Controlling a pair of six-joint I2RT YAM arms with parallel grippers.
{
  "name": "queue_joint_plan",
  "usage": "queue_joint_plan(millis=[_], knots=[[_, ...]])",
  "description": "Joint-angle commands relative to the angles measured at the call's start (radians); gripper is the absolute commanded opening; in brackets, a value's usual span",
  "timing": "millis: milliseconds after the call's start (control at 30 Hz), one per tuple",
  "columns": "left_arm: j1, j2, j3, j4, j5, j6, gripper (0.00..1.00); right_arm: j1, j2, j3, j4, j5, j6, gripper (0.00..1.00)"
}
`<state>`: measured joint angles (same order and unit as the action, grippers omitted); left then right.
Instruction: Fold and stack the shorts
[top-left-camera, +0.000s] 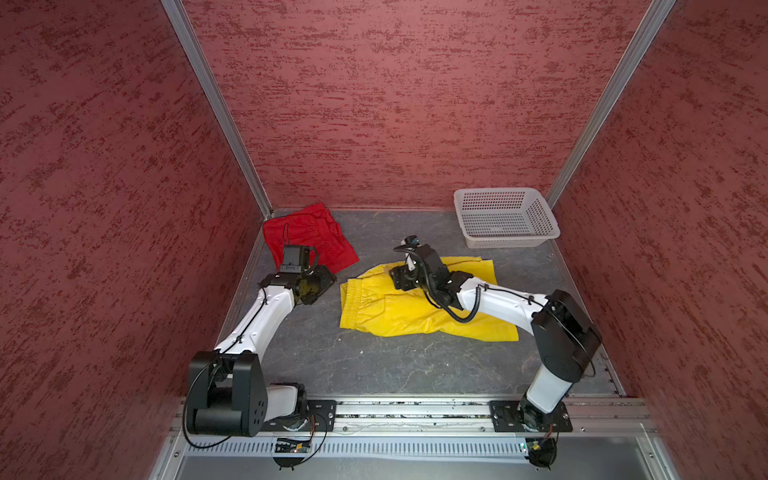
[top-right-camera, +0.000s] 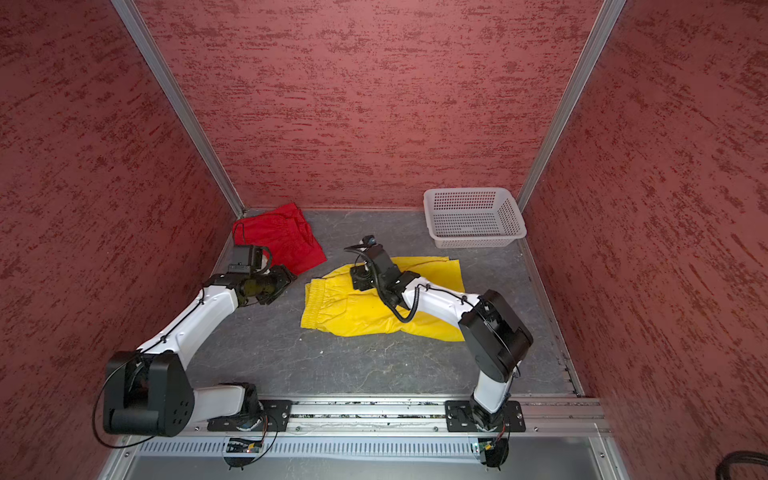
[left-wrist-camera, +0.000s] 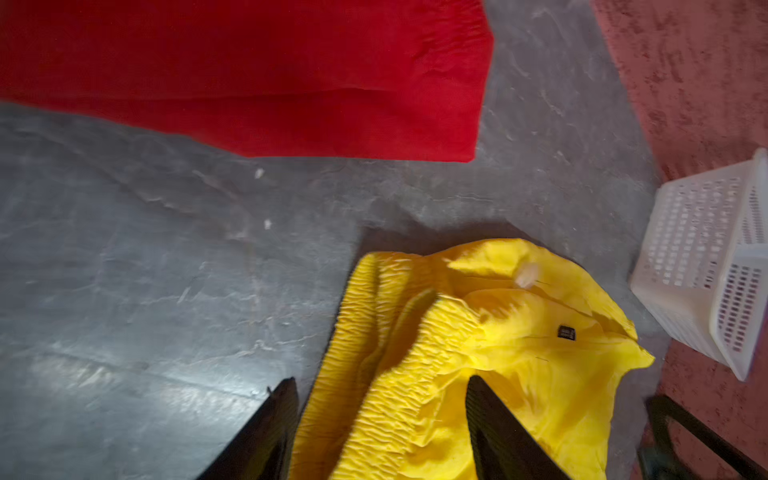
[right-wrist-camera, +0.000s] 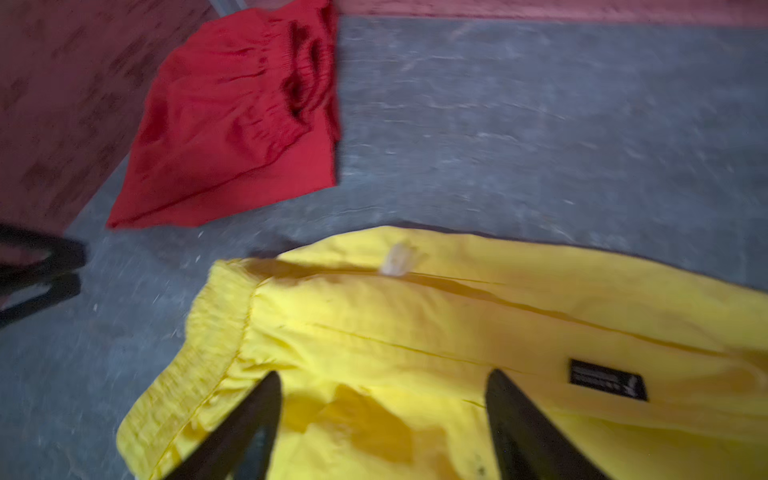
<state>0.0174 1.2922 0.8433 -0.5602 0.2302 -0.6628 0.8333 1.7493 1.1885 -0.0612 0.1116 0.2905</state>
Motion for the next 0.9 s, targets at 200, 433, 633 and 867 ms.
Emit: queue_joint_plan(millis=[200,433,633,867], knots=[[0.236,-0.101,-0.054,-0.076,0.136,0.009,0.76,0.282,0.208,0.157,-0.113,0.171,-0.266,0.99],[0.29,-0.116,-0.081,-0.11,0.196,0.023,0.76,0.29,0.344,0.177,-0.113,0.1,-0.267,0.89],[0.309,-0.108,-0.132,-0.097,0.247,0.024,0.82,0.288,0.386,0.201,-0.139,0.042,-0.251,0.18],[0.205,-0.13,-0.263,0.034,0.332,-0.074,1.0,0.266,0.262,0.12,-0.034,-0.011,-0.211,0.0]])
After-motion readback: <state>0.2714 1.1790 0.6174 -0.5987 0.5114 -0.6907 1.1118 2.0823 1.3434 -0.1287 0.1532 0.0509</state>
